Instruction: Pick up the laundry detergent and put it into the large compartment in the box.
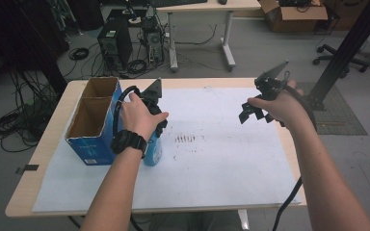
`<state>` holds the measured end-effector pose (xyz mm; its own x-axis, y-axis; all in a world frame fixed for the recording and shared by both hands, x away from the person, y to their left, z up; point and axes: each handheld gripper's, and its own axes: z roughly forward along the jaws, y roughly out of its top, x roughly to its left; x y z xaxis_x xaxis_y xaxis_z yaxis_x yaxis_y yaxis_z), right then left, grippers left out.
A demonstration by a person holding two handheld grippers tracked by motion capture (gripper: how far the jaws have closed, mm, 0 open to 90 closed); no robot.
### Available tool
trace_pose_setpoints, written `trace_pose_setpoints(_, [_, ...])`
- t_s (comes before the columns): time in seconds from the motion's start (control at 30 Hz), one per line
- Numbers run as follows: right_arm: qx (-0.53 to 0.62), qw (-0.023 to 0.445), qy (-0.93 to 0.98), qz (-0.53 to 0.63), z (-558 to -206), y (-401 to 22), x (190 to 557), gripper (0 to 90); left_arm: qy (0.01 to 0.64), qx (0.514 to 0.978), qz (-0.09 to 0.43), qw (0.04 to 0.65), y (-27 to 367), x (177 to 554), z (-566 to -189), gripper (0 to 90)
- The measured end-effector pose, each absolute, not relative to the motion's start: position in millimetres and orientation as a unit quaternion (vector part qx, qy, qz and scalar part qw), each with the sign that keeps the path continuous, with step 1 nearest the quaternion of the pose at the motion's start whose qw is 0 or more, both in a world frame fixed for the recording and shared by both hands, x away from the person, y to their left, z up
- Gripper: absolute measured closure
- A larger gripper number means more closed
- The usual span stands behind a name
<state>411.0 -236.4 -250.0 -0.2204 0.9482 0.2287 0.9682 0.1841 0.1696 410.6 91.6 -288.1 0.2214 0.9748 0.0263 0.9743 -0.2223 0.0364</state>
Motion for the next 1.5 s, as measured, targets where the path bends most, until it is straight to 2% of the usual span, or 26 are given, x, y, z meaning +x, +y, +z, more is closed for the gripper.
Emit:
trace_pose_setpoints(0.37, [-0.626, 0.037, -0.767, -0.138, -251, -238, 411, 7.0, 0.622, 0.782, 0.026, 0.006, 90, 412, -288, 36.2])
trace_pose_setpoints(1.3, [-0.623, 0.035, -0.768, -0.142, -247, -239, 411, 7.1, 0.616, 0.787, 0.023, 0.0, 88, 413, -286, 37.2])
trace_pose_setpoints(1.5, [-0.626, 0.035, -0.766, -0.141, -246, -241, 410, 7.2, 0.612, 0.79, 0.021, 0.001, 86, 412, -274, 37.2])
